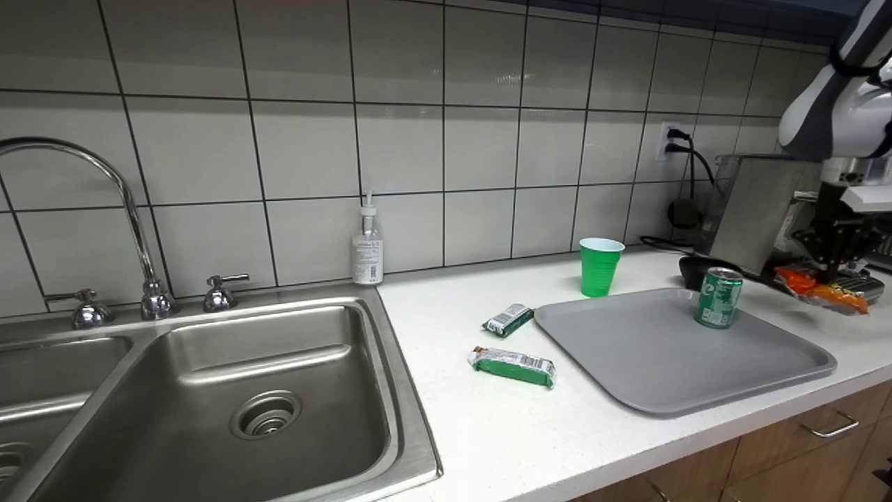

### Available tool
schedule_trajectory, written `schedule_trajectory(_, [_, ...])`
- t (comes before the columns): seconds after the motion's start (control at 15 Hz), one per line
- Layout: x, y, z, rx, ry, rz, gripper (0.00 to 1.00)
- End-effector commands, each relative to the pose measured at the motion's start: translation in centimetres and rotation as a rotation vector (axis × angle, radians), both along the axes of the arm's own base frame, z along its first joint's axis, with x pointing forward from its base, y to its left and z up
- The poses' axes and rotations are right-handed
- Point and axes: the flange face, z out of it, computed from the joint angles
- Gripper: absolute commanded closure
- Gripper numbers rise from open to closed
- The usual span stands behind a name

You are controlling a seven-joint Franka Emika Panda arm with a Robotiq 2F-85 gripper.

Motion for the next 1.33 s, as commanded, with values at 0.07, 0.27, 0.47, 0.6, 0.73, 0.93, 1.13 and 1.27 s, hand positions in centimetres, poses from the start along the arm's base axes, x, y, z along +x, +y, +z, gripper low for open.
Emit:
schedule_trajectory(0.07, [1.3,-0.2,-1.0,0.005,0.011,-0.032,1.0])
schedule_trajectory(0.27, [1.5,-0.3,-1.7,0.007,0.017,-0.05,1.0])
schedule_trajectory(0.47, [1.6,-0.5,-2.1,0.003,0.023,-0.063,1.0])
schedule_trajectory(0.6, [1.6,-0.6,-2.2,-0.004,0.027,-0.069,0.74])
schedule_trajectory(0.73, [1.6,-0.7,-2.0,-0.008,0.025,-0.073,0.66])
schedule_trajectory(0.93, [1.6,-0.6,-1.2,-0.008,0.014,-0.077,0.45])
schedule_trajectory(1.13, [1.7,-0.2,-0.1,-0.012,-0.004,-0.07,0.21])
schedule_trajectory(1.27, [1.9,0.0,0.8,-0.017,-0.019,-0.067,0.06])
